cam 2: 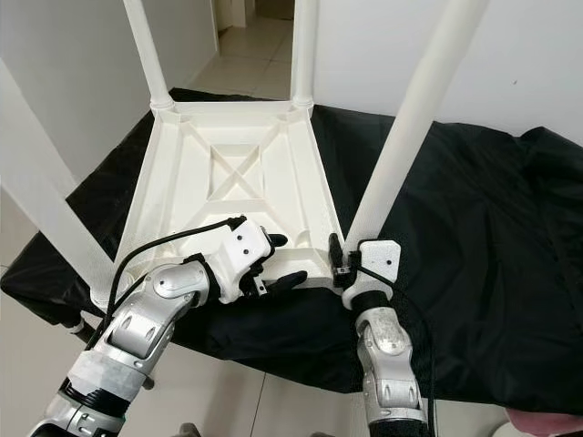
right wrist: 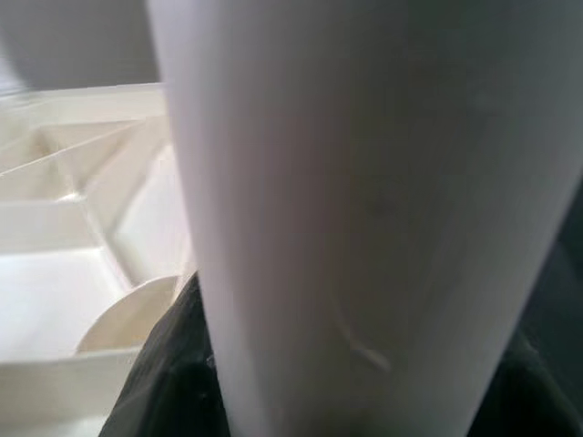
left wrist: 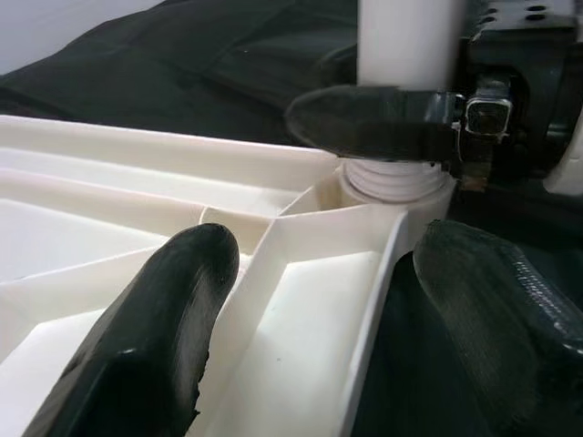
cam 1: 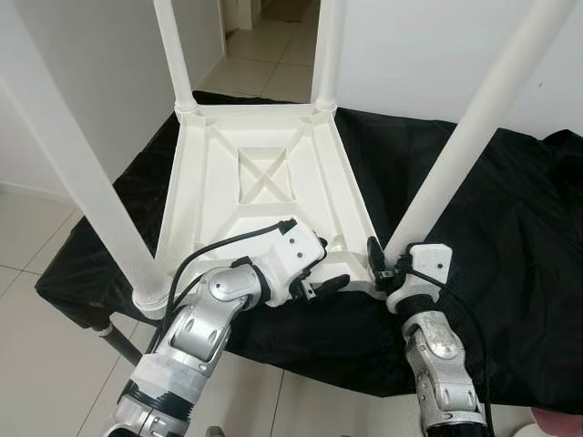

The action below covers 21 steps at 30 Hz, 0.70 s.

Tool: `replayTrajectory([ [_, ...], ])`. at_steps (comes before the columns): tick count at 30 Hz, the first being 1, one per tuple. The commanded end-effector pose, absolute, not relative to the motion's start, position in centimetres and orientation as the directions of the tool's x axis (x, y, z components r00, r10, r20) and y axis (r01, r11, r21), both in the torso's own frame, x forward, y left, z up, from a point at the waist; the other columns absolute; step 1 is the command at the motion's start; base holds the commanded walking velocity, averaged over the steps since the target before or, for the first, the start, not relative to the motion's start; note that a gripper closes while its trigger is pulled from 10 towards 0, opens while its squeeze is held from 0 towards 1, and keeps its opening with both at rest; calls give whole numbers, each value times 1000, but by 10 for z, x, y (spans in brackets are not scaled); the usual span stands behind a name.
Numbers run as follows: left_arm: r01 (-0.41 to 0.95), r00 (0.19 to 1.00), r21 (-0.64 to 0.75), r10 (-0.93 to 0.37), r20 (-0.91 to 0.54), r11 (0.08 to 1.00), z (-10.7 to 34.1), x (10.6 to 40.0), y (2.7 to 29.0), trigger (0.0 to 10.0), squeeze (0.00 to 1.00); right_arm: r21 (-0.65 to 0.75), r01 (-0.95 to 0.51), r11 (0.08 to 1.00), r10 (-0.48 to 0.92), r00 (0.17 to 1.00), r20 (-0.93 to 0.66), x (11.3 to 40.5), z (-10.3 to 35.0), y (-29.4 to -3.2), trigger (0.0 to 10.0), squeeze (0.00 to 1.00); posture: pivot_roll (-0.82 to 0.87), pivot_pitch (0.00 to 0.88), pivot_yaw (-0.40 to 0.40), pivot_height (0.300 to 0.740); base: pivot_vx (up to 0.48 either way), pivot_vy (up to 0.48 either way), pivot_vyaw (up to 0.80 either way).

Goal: Building children table

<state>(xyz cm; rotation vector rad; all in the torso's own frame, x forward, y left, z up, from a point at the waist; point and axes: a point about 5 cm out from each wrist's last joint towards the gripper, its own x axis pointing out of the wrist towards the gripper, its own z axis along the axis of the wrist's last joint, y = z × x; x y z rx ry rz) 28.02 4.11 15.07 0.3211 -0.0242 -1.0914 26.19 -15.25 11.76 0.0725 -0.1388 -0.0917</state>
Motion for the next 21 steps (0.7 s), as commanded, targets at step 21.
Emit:
replayTrajectory([
  [21,838,517,279,-847,-125,470,147,287,43,10000,0,123,114,986,-128,985,115,257,119,-146,10000,275,-91,0,-44,740,0,0,0],
])
